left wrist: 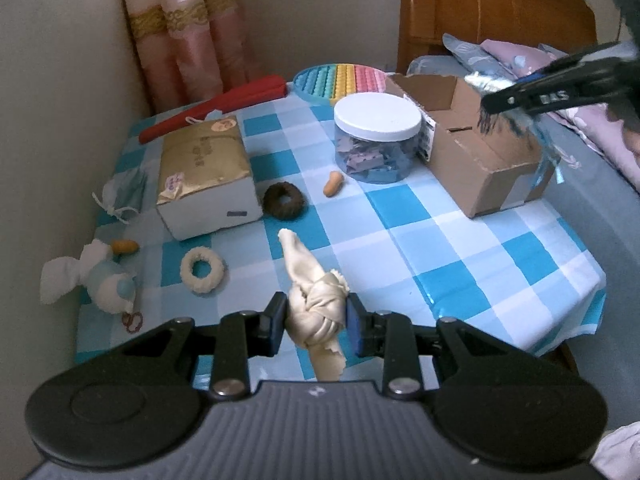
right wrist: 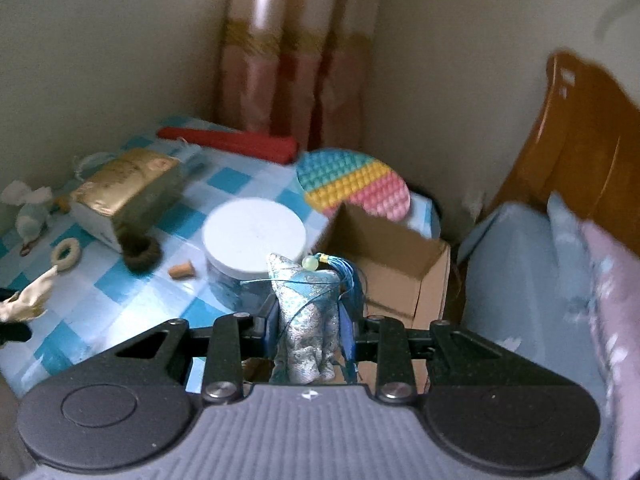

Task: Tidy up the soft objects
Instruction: 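Carry both held items into the cardboard box and open both tools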

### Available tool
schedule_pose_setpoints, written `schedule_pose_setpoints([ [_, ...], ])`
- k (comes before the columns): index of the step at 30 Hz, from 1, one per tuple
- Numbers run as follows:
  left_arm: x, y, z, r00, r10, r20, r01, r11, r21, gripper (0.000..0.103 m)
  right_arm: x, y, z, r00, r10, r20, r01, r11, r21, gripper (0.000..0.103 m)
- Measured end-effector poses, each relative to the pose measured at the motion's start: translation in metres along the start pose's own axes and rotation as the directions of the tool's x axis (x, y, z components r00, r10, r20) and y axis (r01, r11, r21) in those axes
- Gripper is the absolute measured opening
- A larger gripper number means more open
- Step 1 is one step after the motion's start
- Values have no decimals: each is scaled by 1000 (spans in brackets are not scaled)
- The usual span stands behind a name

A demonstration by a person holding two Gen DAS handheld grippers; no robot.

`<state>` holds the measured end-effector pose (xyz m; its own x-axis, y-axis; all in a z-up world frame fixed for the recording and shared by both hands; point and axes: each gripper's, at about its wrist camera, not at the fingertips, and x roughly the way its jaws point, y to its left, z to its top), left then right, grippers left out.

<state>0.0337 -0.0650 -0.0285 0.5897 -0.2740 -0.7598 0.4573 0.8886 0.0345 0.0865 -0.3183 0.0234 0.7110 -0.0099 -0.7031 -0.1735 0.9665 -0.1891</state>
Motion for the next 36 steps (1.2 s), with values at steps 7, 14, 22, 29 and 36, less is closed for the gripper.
schedule_pose_setpoints([
  [7, 3, -5, 7, 1000, 11, -1, -11, 1000, 9, 30, 29, -23, 9, 999, 13, -40, -10, 996, 87, 35],
  [14, 10, -10, 17, 1000, 12, -14, -12, 1000, 8, 30, 53, -33, 12, 998, 26, -56, -19, 993, 115, 54],
  [22, 15, -25, 39, 1000, -5, 1, 5, 998, 57, 30, 59, -42, 8, 995, 56, -85, -44, 990, 131, 74],
  [29, 19, -46, 68, 999, -44, 33, 39, 991, 126, 30, 42, -40, -4, 987, 115, -114, -110, 993, 51, 94],
  [36, 31, -71, 105, 992, -114, 55, 102, 977, 186, 30, 19, -33, -23, 977, 184, -110, -186, 983, -10, 99],
])
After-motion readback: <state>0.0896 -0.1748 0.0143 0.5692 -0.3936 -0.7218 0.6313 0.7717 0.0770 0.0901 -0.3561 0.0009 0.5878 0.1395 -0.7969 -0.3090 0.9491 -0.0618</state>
